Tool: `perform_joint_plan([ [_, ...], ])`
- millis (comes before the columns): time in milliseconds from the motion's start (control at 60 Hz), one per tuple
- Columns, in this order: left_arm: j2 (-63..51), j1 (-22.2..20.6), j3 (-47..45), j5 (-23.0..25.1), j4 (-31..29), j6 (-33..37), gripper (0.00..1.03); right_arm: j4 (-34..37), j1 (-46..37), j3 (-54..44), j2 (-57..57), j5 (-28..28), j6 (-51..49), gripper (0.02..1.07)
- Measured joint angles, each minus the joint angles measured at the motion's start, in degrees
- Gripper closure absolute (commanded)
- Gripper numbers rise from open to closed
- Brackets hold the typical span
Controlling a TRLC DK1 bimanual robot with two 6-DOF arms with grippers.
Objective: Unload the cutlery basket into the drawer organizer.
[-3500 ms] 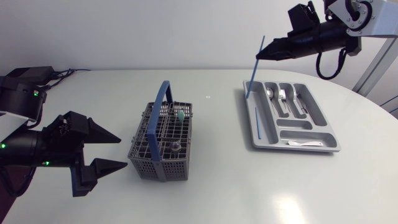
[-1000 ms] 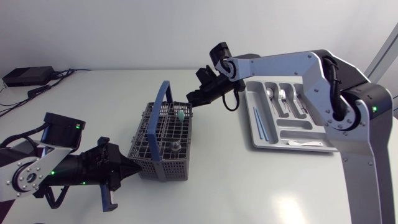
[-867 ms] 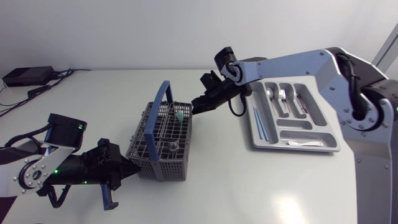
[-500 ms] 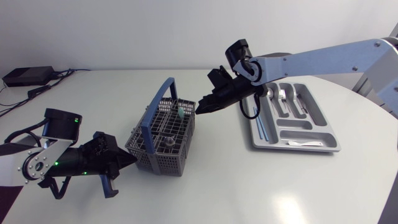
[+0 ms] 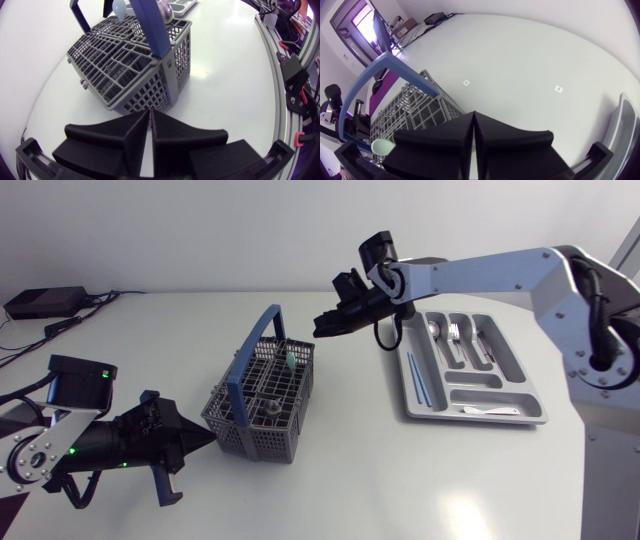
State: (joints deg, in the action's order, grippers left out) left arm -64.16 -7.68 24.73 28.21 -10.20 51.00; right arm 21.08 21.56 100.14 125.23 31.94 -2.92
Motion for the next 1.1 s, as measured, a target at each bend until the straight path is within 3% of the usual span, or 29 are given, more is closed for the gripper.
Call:
perform_joint_plan([
  [300, -3.5, 0.0, 0.1, 0.2, 2.0, -0.2, 0.81, 2.0, 2.6, 3.2, 3.8, 2.4, 0.2, 1.02],
  [583, -9.4, 0.8, 1.3, 0.2, 4.8, -0.3, 0.81, 1.0, 1.6, -6.0, -1.2, 3.4, -0.1, 1.02],
  [900, -10.7, 7.3, 2.1, -0.5, 6.9, 0.1, 0.81, 0.1, 1.5, -17.6, -9.6, 6.0, -0.5, 1.02],
  [1100, -10.9, 9.3, 2.5, -0.6, 7.1, 0.3, 0.81, -0.6, 2.0, -21.4, -12.8, 5.8, -0.5, 1.02],
])
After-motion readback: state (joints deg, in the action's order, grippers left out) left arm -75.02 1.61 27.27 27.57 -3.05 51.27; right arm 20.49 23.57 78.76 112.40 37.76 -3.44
